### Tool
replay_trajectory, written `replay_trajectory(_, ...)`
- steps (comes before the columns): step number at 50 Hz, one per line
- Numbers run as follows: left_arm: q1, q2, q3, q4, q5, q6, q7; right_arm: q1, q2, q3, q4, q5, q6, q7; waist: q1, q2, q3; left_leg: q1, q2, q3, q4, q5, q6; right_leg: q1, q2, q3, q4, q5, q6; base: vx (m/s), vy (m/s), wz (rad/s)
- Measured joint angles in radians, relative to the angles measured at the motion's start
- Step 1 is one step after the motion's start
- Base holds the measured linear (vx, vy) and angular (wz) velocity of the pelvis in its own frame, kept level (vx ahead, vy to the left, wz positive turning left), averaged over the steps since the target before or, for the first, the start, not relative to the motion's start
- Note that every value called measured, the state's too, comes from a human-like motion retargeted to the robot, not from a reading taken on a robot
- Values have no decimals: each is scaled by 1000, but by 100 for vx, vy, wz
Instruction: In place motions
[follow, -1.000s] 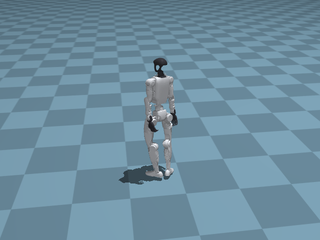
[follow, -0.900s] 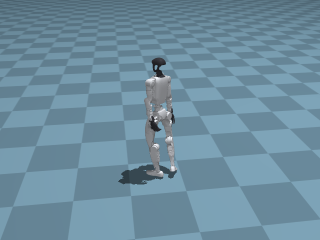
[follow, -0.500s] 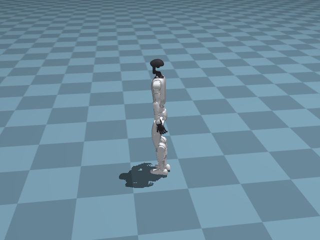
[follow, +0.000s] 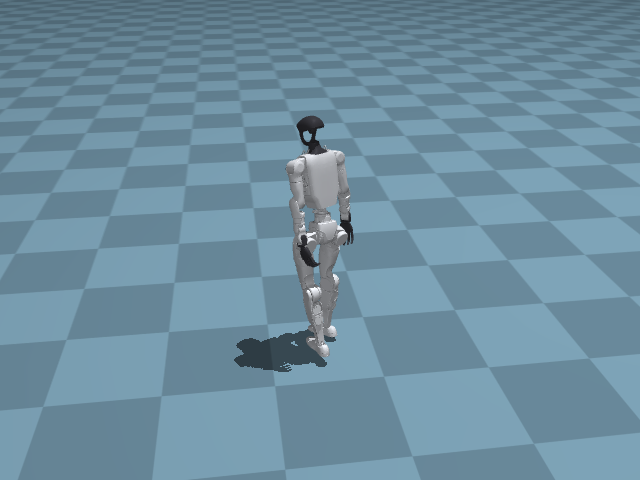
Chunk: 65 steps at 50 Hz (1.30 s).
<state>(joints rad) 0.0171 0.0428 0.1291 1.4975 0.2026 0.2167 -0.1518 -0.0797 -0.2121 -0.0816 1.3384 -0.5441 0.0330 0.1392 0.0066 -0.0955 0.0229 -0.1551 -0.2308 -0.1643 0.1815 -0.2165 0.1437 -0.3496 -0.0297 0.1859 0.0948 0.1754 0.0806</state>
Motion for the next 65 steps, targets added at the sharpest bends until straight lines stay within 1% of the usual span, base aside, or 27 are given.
replay_trajectory(2,-12,16,-25,-4,-13,-3,-5,-31,16,38,-39,24,-11,-1,-112,46,20,-4,46,5,-39,3,-15,-41,-9,-233,6,-69,-82,-16,0,-170)
replay_trajectory(5,-43,58,-49,32,9,20,-23,-64,39,100,-54,86,-45,-15,-210,71,38,-17,103,125,-63,-21,-16,-65,-60,-555,-1,-189,-117,-19,3,-283)
replay_trajectory(8,-40,84,-66,72,88,47,2,-68,36,105,-22,78,-39,26,-164,68,35,29,137,292,-108,-57,-8,-47,-77,-788,5,-250,-116,20,-11,-421)
replay_trajectory(12,32,76,-100,104,113,55,15,-47,29,72,20,35,-2,16,-142,83,-23,99,152,517,-156,-116,-6,-15,-77,-992,34,-313,-104,46,-15,-409)
replay_trajectory(15,88,56,-89,86,100,86,-27,-60,22,54,40,75,6,-1,-145,90,-46,146,146,692,-172,-168,-34,15,-77,-1117,57,-371,-83,40,-14,-430)
replay_trajectory(19,132,-16,0,37,71,95,10,-98,28,13,75,184,27,-17,-137,110,-69,199,139,972,-168,-208,-95,52,-41,-1287,23,-392,-43,40,-2,-423)
replay_trajectory(21,139,-45,42,26,36,77,17,-114,41,7,98,251,34,-29,-151,113,-81,217,140,1075,-145,-195,-120,44,-29,-1270,18,-384,-20,40,1,-327)
replay_trajectory(23,138,-61,69,21,-5,67,6,-121,57,9,118,307,39,-35,-170,108,-90,237,139,1149,-119,-164,-131,29,-20,-1205,17,-378,-23,40,2,-260)
replay_trajectory(25,131,-62,87,22,-31,70,-11,-114,70,6,137,334,45,-29,-170,97,-97,258,126,1190,-100,-131,-129,17,-1,-1102,15,-381,-65,43,3,-229)
replay_trajectory(28,124,-46,82,20,-44,87,-18,-71,88,-14,164,329,47,-18,-179,88,-123,285,113,1162,-59,-59,-99,26,20,-1006,-8,-372,-152,58,3,-149)
replay_trajectory(30,121,-36,64,9,-43,91,-10,-38,91,-30,190,323,47,-16,-187,74,-142,302,106,1122,-13,17,-62,32,15,-919,-5,-376,-160,62,8,-82)
replay_trajectory(33,110,-31,50,-19,-30,83,-9,-6,90,-53,243,319,54,-27,-181,20,-160,281,125,1039,150,203,56,60,-47,-843,1,-381,-136,52,7,-91)
replay_trajectory(35,109,-22,54,-43,-20,64,-22,4,91,-49,280,325,60,-38,-136,-27,-144,257,175,946,335,323,118,111,-50,-760,1,-399,-133,57,-8,-205)
replay_trajectory(37,102,-10,50,-64,-25,48,-36,-5,89,-43,306,327,69,-41,-78,-47,-114,167,224,779,542,405,118,155,-7,-671,-6,-413,-144,49,-14,-224)
replay_trajectory(40,85,-13,46,-78,-46,48,-36,-20,89,-35,298,302,79,-33,-49,-68,-96,33,191,613,681,364,118,164,-19,-621,-21,-390,-141,18,13,-145)
replay_trajectory(43,59,-16,63,-75,-82,52,-38,-45,95,-6,231,252,67,-13,-29,-75,-69,-45,244,567,710,244,118,170,-7,-583,-24,-383,-148,6,14,-163)
replay_trajectory(46,45,-19,65,-69,-102,50,-47,-57,101,38,142,192,43,12,-26,-64,-46,-118,246,478,617,147,118,176,-6,-553,-30,-355,-143,0,37,-143)
replay_trajectory(49,41,-26,54,-63,-85,53,-43,-51,96,77,55,124,17,26,-51,-52,-54,-166,151,308,367,159,107,161,-40,-528,-31,-317,-119,0,58,-86)
replay_trajectory(51,38,-25,45,-56,-71,55,-32,-48,90,98,18,86,3,24,-57,-30,-54,-158,118,149,178,198,54,157,-35,-513,-22,-284,-121,9,47,-106)
replay_trajectory(52,38,-25,41,-53,-67,55,-27,-47,88,108,7,71,-2,20,-53,-13,-48,-145,126,82,92,235,8,162,-17,-503,-17,-269,-129,13,32,-139)
replay_trajectory(53,40,-26,38,-51,-64,55,-22,-47,86,117,2,60,-5,15,-43,10,-39,-123,150,44,5,311,-58,171,11,-486,-11,-263,-134,17,38,-134)
replay_trajectory(54,47,-30,36,-49,-63,55,-19,-46,82,126,4,50,-7,11,-48,23,-35,-97,149,37,-44,330,-64,182,17,-476,-4,-258,-131,21,44,-114)
replay_trajectory(55,57,-35,34,-47,-61,55,-17,-44,78,137,9,41,-7,9,-60,31,-32,-68,136,44,-73,322,-40,193,13,-470,2,-254,-124,19,46,-98)
replay_trajectory(57,57,-49,66,-36,-56,63,-22,-62,76,162,38,12,5,17,-89,59,-45,-33,209,227,-51,253,-77,172,17,-440,24,-238,-119,8,44,-142)
replay_trajectory(60,51,-63,112,-17,-73,67,-12,-76,88,186,79,4,25,13,-94,62,-53,-14,193,224,-73,244,-57,152,17,-394,27,-197,-131,-7,38,-173)
replay_trajectory(63,41,-53,112,-22,-81,60,-21,-89,72,186,125,31,20,20,-93,75,-35,22,199,284,-86,217,-61,162,14,-359,10,-159,-120,-5,32,-108)
replay_trajectory(65,40,-36,110,-31,-59,63,-20,-72,68,172,136,29,28,21,-108,84,-43,32,192,294,-92,200,-55,165,6,-360,-1,-143,-108,6,25,-37)
